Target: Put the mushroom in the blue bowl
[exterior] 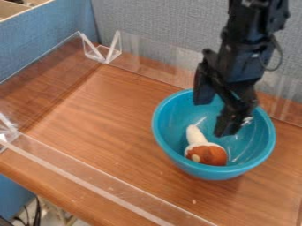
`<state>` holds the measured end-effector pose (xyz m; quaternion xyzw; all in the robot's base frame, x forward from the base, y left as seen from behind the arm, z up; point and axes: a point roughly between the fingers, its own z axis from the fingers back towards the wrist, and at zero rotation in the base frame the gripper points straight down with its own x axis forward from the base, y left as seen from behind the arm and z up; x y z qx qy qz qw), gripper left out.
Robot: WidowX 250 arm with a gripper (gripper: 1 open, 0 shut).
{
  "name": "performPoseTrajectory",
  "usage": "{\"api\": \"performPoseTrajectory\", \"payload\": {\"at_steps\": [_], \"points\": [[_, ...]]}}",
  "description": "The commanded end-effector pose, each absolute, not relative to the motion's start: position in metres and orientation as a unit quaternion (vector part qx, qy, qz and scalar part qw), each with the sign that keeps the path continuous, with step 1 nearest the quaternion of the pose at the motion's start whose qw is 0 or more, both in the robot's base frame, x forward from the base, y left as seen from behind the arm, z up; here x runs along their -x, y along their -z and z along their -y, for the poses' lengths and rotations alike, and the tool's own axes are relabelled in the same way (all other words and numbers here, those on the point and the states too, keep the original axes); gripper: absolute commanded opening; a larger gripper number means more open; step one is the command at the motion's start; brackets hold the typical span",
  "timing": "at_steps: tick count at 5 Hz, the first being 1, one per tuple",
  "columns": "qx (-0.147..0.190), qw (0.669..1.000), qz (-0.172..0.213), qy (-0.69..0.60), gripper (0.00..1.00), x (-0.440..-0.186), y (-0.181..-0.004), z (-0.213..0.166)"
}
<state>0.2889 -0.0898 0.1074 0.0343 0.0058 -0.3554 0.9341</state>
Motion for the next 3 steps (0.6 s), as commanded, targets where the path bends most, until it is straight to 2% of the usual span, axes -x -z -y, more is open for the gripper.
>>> {"api": "performPoseTrajectory", "payload": {"at_steps": [1, 3], "points": [[-0.035, 0.926, 0.017, 0.375, 1.0, -0.294, -0.11, 0.074], [-0.034, 0.919, 0.023, 0.392, 1.0, -0.294, -0.083, 0.082]]}}
